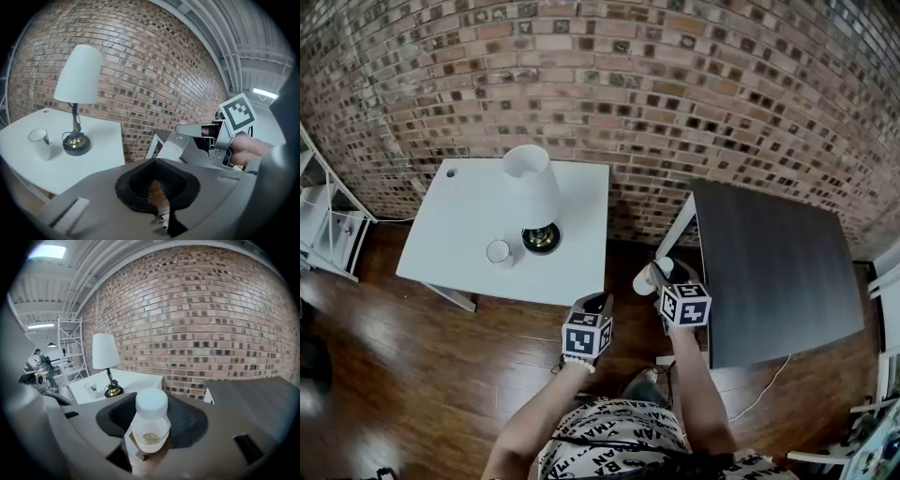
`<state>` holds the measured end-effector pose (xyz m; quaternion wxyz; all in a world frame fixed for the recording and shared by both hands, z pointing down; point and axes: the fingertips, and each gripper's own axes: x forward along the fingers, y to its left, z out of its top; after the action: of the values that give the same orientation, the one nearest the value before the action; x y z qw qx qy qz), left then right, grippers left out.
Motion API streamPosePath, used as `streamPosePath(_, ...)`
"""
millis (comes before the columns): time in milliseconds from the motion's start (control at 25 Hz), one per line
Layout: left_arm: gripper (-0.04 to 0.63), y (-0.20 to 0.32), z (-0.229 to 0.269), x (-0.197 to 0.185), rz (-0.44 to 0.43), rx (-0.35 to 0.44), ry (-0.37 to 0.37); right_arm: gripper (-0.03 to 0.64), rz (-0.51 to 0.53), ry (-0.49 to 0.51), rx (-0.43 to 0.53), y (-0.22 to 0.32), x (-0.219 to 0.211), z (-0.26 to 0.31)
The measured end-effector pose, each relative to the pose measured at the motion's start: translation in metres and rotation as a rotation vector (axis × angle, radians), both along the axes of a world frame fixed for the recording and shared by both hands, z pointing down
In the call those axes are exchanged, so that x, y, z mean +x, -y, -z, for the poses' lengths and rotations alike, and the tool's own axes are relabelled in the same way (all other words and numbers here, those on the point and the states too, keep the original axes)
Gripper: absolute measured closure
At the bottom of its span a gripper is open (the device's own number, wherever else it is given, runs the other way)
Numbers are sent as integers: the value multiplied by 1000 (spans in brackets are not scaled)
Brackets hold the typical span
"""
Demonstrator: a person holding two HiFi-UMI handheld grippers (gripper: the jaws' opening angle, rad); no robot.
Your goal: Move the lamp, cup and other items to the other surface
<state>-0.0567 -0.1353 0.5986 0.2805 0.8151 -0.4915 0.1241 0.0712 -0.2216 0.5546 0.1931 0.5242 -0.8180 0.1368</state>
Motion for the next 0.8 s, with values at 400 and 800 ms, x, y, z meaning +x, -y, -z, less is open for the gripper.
streamPosePath(400, 589, 1, -9, -78, 148, -9, -10, 415, 148, -33, 19, 35, -95, -2)
streamPosePath(800, 589, 42, -19, -118, 316, -3, -3, 415, 300, -50, 34, 123, -154, -18)
